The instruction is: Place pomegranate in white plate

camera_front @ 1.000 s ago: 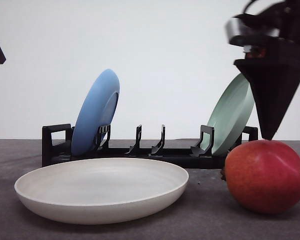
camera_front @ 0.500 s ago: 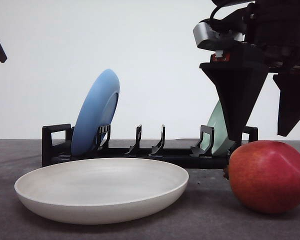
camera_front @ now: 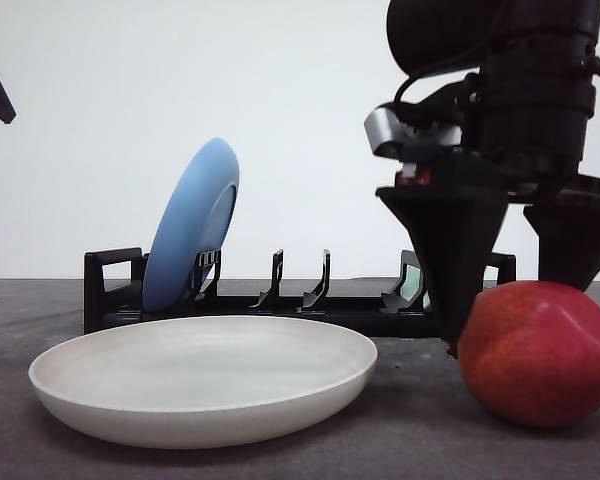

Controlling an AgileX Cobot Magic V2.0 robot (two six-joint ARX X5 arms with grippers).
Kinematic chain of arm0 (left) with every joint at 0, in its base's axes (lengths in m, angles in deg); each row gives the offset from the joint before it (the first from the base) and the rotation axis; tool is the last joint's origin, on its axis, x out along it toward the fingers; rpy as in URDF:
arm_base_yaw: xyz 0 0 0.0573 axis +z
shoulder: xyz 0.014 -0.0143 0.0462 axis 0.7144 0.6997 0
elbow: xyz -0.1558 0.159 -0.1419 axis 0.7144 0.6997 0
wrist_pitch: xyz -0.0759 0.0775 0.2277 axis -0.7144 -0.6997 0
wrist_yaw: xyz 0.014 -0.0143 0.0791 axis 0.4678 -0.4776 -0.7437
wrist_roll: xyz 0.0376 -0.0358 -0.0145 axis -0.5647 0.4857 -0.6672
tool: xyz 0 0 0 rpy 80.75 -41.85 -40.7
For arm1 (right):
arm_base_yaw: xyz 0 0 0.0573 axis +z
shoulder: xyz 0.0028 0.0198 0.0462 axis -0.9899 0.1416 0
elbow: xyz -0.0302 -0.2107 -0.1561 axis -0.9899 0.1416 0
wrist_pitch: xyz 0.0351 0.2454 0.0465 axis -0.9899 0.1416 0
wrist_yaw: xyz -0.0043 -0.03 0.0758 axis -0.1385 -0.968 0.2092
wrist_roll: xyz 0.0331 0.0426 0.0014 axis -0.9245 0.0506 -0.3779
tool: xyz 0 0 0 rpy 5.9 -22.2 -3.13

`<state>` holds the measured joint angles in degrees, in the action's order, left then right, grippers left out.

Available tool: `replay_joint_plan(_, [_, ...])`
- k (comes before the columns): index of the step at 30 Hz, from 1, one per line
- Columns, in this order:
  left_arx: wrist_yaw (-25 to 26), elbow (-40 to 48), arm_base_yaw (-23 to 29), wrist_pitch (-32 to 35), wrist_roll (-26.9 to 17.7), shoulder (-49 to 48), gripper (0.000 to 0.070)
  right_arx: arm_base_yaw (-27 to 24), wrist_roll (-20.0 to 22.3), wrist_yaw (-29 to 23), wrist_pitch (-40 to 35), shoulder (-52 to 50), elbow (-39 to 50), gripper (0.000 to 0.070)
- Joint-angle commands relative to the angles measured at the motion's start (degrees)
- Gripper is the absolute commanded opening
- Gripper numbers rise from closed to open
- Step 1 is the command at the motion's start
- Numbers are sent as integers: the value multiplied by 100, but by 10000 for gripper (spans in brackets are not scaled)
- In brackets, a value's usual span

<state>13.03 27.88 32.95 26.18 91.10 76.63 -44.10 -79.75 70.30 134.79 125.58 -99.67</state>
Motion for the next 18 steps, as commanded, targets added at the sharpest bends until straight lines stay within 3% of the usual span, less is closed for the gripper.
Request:
replay_joint_plan(1, [33, -24, -11, 65, -37, 28, 390, 24, 112, -6, 48, 163, -57, 612])
replay_joint_plan(13, [33, -24, -13, 255, -24, 28, 390, -48, 169, -9, 236, 208, -55, 456])
replay_joint_plan(18, [33, -24, -13, 256, -24, 28, 390, -46, 180, -11, 339, 207, -58, 455])
